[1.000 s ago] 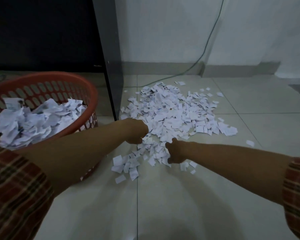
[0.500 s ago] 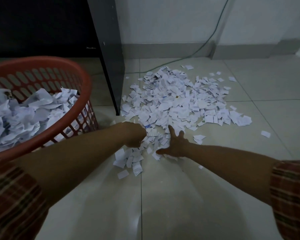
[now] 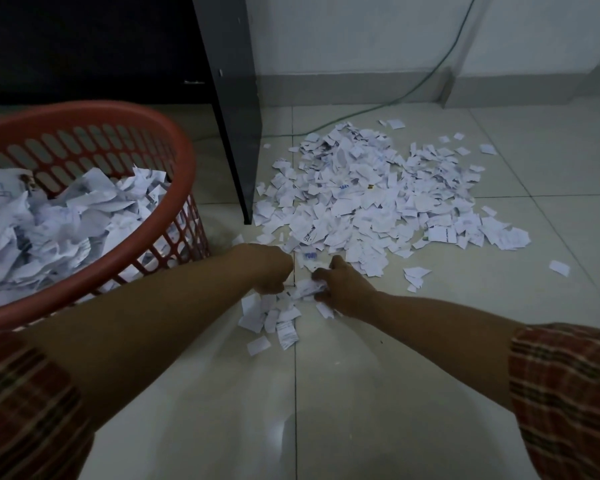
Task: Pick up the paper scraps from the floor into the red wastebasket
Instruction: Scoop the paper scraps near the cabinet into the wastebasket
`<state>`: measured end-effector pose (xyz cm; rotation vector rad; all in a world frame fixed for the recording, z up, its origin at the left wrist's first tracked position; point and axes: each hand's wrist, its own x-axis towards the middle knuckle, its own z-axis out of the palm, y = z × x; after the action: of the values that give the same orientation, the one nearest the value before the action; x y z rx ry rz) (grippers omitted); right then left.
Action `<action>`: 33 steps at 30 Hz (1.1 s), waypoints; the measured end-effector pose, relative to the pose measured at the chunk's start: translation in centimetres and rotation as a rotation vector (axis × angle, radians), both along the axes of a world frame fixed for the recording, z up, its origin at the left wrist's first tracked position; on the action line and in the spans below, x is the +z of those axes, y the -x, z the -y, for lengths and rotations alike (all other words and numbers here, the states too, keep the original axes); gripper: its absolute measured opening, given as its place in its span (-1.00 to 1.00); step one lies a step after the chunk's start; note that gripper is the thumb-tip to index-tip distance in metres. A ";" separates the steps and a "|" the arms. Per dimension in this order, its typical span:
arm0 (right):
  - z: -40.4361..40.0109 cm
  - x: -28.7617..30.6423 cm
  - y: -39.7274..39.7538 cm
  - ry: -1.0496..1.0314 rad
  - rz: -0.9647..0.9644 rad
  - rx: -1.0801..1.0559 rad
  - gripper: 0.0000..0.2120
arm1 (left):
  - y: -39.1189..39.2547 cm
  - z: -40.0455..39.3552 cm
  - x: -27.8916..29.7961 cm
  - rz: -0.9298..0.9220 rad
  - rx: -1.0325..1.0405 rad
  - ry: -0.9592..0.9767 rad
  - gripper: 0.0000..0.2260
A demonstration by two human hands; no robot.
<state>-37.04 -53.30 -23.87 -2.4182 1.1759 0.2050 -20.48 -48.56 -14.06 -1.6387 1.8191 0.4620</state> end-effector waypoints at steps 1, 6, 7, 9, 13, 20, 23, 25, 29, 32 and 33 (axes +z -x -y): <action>0.2 0.2 0.4 0.011 0.005 0.024 -0.65 | 0.1 0.0 0.1 -0.020 0.031 -0.005 -0.70; 1.5 0.7 2.3 0.034 -0.064 0.059 -0.82 | 1.3 0.2 0.7 -0.159 0.174 -0.065 -0.70; 1.8 1.0 2.5 0.032 -0.052 0.053 -0.84 | 1.5 0.1 0.8 -0.214 0.217 -0.059 -0.69; 2.4 1.8 3.1 0.050 0.001 0.046 -0.84 | 2.0 0.0 1.1 -0.320 0.316 -0.028 -0.68; 2.3 4.9 3.0 0.022 0.269 -0.015 -0.85 | 2.7 -0.2 1.4 -0.669 0.747 0.087 -0.65; -0.3 10.7 -0.2 -0.072 0.617 0.005 -0.93 | 4.0 -0.3 3.7 -1.184 1.269 0.136 -0.22; -1.5 11.6 -1.4 0.022 0.694 0.046 -0.92 | 3.5 -0.2 4.3 -1.345 1.392 0.163 -0.21; -1.9 11.6 -1.7 0.084 0.749 0.048 -0.89 | 2.9 -0.3 4.7 -1.414 1.410 0.114 -0.23; -1.5 11.3 -1.9 0.129 0.763 0.062 -0.91 | 2.0 -0.8 5.0 -1.506 1.435 0.068 -0.24; -1.1 11.1 -2.1 0.167 0.733 0.070 -0.82 | 2.0 -1.1 5.2 -1.503 1.442 0.106 -0.26; -1.1 11.1 -2.1 0.189 0.729 0.077 -0.80 | 2.1 -1.1 5.3 -1.495 1.447 0.123 -0.27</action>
<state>-34.92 -52.17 -12.73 -2.3558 0.7826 -0.7360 -22.59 -47.48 -8.73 -2.7669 0.7919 2.7409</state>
